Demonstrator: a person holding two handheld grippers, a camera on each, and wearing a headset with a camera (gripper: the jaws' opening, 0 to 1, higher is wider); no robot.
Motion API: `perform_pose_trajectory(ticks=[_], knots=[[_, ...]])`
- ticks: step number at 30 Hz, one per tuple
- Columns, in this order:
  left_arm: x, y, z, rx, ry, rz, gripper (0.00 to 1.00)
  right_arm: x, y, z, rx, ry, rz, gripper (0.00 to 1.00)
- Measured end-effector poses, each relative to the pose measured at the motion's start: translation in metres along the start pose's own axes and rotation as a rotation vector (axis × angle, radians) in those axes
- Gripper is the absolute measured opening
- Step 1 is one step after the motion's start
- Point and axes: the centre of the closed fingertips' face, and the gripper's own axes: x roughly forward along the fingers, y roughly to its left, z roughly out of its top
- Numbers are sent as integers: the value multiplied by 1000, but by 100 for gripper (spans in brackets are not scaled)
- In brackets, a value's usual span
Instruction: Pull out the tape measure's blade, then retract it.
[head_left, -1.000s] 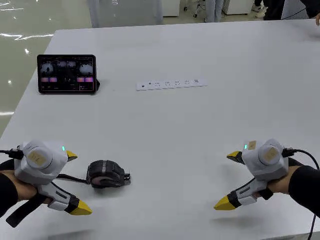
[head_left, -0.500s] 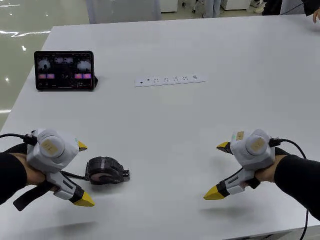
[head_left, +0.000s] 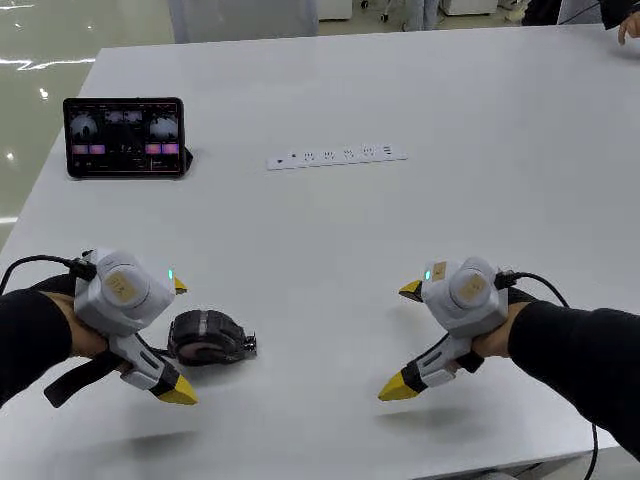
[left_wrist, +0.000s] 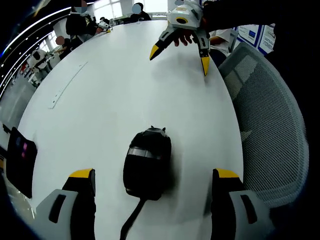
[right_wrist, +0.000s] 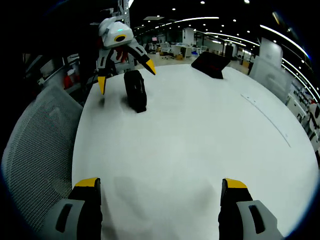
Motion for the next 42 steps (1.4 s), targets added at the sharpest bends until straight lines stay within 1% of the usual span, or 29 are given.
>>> perform_pose_trajectory(ticks=[6, 8, 12, 16, 20, 23, 26, 30, 32, 33, 35, 36, 38, 42], knots=[[6, -4, 4, 25, 18, -16, 96, 13, 1, 18, -23, -4, 27, 99], [7, -4, 5, 29, 14, -22, 95, 18, 2, 24, -30, -6, 37, 99], [8, -3, 8, 19, 9, -18, 91, 26, 7, 34, -50, -7, 57, 99], [10, -3, 11, 19, 5, -24, 90, 34, 14, 46, -51, -25, 75, 99], [12, -3, 11, 40, 14, -25, 88, 40, 18, 51, -61, -27, 84, 99], [15, -3, 13, 56, 11, -30, 87, 44, 16, 53, -87, -28, 71, 99], [18, -2, 11, 63, 28, -27, 85, 48, 13, 56, -85, -29, 66, 99], [19, -3, 10, 67, 32, -34, 81, 52, 12, 60, -79, -31, 66, 99], [20, -2, 11, 51, 26, -36, 78, 54, 13, 63, -78, -33, 72, 99], [20, 0, 10, 44, 30, -35, 77, 56, 13, 66, -80, -33, 76, 99], [19, 1, 9, 47, 36, -29, 75, 57, 14, 72, -71, -43, 83, 99], [19, 1, 7, 52, 42, -28, 73, 58, 16, 78, -68, -54, 88, 99], [20, 0, 6, 54, 47, -35, 71, 61, 17, 86, -76, -71, 93, 99], [20, -1, 7, 60, 48, -39, 70, 66, 21, 95, -89, -82, 102, 99]])
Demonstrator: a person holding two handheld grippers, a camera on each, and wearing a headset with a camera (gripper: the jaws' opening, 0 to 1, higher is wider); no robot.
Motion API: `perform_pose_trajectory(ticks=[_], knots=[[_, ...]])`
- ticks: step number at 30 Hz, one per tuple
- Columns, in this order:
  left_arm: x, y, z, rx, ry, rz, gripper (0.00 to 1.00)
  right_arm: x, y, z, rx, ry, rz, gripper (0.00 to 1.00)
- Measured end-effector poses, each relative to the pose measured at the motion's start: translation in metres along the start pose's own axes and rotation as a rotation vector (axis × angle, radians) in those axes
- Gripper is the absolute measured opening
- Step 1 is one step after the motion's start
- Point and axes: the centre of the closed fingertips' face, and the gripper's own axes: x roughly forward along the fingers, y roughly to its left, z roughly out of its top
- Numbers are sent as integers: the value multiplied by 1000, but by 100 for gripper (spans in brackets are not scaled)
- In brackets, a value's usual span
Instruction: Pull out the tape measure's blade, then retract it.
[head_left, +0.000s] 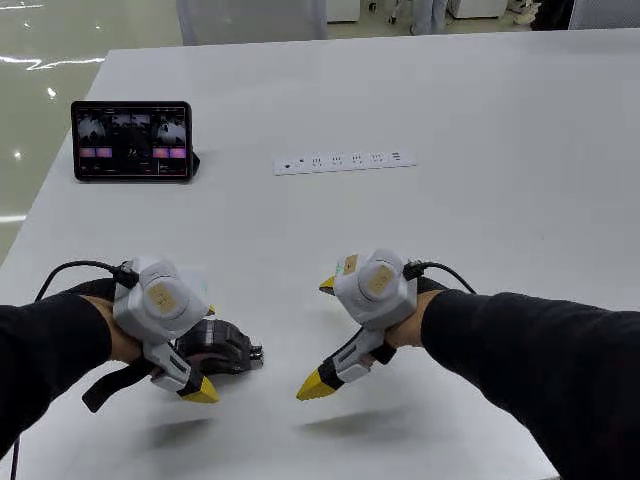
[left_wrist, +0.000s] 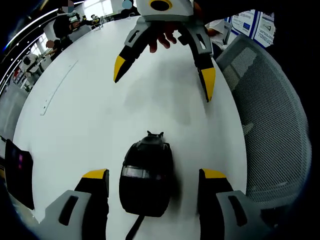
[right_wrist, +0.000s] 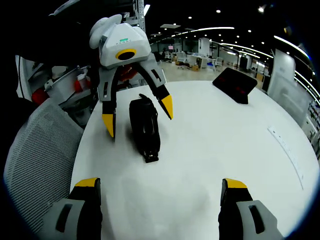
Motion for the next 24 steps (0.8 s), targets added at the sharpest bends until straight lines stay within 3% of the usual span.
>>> perform_pose_trajectory(ticks=[4, 7, 17, 20, 21, 24], knots=[[0, -1, 0, -5, 2, -8, 64, 7, 4, 5, 4, -8, 13, 99], [1, 1, -1, -3, 7, -1, 65, 11, 6, 9, -23, -13, 19, 88], [4, 3, 0, 22, 8, 12, 55, 24, 9, 17, -33, -14, 43, 81], [4, 6, 1, 28, 10, 25, 42, 26, 10, 19, -37, -16, 45, 80], [3, 13, 6, 55, -7, 49, 35, 26, 10, 19, -41, -16, 46, 79], [1, 13, 1, 26, 6, 31, 35, 28, 10, 19, -54, -15, 47, 74]])
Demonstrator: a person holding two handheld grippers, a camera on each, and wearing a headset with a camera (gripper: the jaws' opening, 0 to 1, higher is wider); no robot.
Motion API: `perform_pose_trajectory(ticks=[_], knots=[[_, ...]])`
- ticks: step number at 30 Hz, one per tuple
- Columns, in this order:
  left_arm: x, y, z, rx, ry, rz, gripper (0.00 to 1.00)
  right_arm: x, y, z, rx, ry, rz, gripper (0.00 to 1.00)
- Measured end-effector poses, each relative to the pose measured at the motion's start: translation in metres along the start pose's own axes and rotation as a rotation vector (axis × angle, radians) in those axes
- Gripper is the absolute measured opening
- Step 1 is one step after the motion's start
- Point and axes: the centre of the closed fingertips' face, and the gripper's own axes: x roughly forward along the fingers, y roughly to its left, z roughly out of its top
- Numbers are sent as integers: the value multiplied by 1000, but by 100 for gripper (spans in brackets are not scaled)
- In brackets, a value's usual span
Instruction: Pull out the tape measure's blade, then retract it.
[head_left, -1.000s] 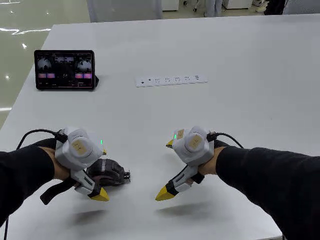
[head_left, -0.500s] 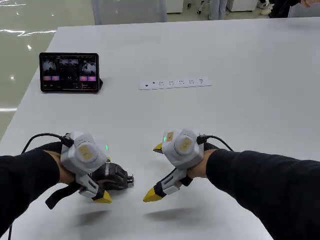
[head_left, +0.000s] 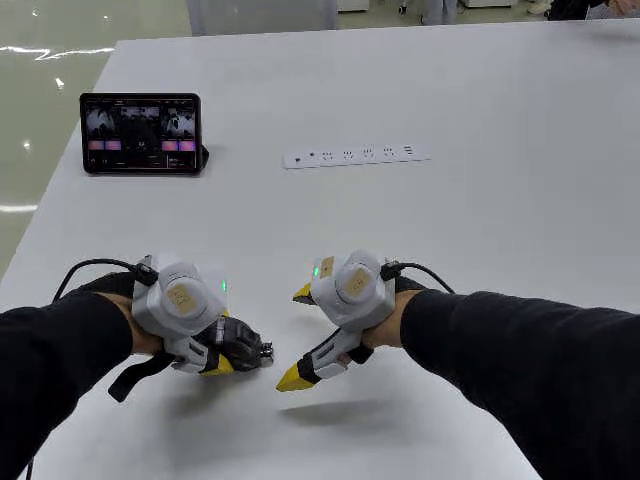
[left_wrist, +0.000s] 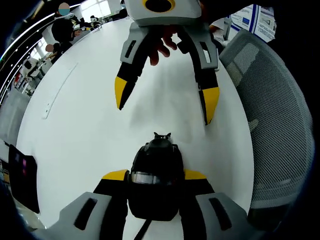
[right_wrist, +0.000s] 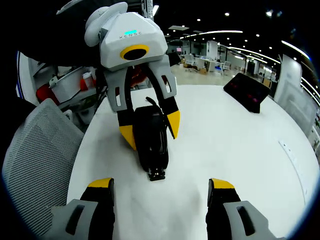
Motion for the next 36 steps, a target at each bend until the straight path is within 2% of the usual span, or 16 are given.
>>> perform_pose_trajectory(ticks=[9, 12, 24, 28, 36], knots=[[1, 0, -1, 1, 2, 10, 35, 8, -1, 1, -20, 1, 1, 64], [2, 0, -2, -2, 1, 11, 35, 14, 1, -1, -33, 16, 4, 60], [5, -1, -2, -7, -20, 31, 35, 29, 4, -4, -96, 50, 9, 34], [5, -2, -1, -8, -40, 33, 35, 31, 5, -6, -120, 62, 20, 25], [6, -3, 1, -9, -51, 31, 35, 34, 5, -7, -153, 74, 39, 14]])
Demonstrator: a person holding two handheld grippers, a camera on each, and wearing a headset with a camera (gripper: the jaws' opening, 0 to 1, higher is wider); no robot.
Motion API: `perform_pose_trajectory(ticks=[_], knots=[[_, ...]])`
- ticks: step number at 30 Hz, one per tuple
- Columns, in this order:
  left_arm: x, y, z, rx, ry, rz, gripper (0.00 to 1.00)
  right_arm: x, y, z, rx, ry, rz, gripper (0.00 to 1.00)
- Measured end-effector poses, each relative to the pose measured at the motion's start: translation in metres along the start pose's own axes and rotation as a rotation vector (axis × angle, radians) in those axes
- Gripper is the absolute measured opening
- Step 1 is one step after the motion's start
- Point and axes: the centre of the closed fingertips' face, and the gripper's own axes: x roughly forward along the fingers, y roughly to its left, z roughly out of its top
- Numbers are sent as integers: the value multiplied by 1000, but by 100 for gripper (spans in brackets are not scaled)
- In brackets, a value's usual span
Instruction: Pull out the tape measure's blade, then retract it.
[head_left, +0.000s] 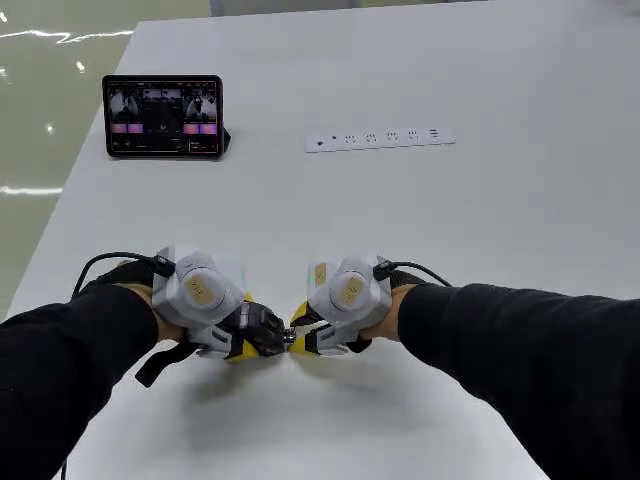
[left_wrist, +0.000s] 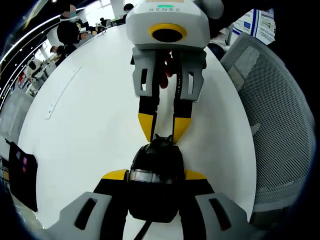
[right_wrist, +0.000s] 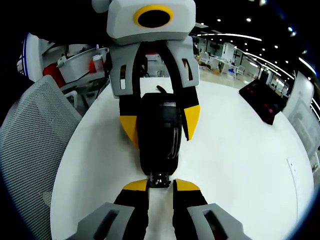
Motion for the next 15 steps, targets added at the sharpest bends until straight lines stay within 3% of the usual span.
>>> perform_pose_trajectory(ticks=[9, 10, 11, 15], knots=[[1, -1, 1, 0, -5, -3, 35, 4, 1, 2, 6, 27, 22, 12], [1, -1, 1, 0, -5, -4, 35, 5, 2, 2, 50, 30, 18, 13], [1, -1, 1, 1, -5, -4, 35, 5, -1, -1, 27, 61, 12, 12], [1, -1, 1, 2, -4, -4, 35, 8, 1, 1, 26, 62, 26, 12]])
